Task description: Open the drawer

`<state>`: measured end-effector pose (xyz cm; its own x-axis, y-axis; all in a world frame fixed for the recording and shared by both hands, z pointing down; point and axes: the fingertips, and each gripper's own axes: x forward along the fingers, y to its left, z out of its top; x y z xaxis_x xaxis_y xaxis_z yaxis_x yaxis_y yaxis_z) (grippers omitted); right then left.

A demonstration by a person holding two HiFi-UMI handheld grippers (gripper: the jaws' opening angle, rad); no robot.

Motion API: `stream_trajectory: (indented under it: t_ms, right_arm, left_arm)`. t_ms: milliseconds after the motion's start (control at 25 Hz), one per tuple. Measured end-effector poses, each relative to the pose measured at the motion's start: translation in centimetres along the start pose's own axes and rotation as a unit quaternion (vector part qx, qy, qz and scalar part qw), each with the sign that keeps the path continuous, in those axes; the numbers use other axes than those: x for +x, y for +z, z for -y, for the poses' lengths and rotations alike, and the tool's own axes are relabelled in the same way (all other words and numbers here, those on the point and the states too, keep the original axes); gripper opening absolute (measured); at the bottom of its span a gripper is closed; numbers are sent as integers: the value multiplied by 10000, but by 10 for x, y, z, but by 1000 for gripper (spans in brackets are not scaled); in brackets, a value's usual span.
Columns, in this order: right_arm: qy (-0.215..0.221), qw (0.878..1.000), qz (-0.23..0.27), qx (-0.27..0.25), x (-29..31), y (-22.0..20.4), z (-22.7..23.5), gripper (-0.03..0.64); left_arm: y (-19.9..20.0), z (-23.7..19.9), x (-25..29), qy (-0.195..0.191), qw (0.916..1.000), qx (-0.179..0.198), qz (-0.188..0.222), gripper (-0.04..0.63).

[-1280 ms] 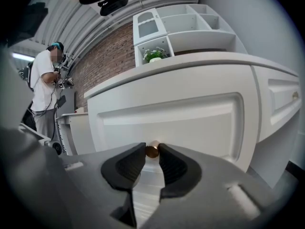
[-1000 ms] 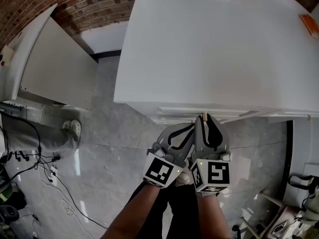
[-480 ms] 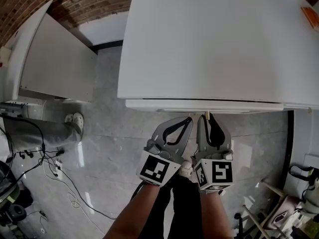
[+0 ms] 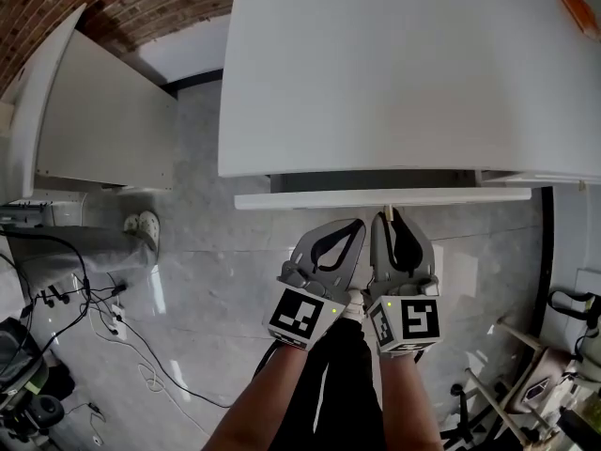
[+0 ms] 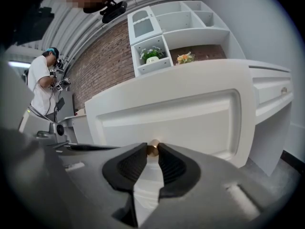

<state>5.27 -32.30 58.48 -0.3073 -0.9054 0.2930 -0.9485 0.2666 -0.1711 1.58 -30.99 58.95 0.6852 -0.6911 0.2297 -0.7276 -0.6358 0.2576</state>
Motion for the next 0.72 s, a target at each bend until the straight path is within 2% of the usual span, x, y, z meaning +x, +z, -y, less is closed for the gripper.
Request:
stream_trajectory:
  t_ms: [360, 720]
  right_arm:
    - [-74, 10000, 49, 13, -12, -2, -4, 71]
    - [-15, 10000, -21, -74, -34, -11, -3, 71]
  left_arm:
    - [5, 12, 2, -223, 9997, -14, -59, 3]
    - [1, 27, -2, -230, 9997, -20, -7, 2]
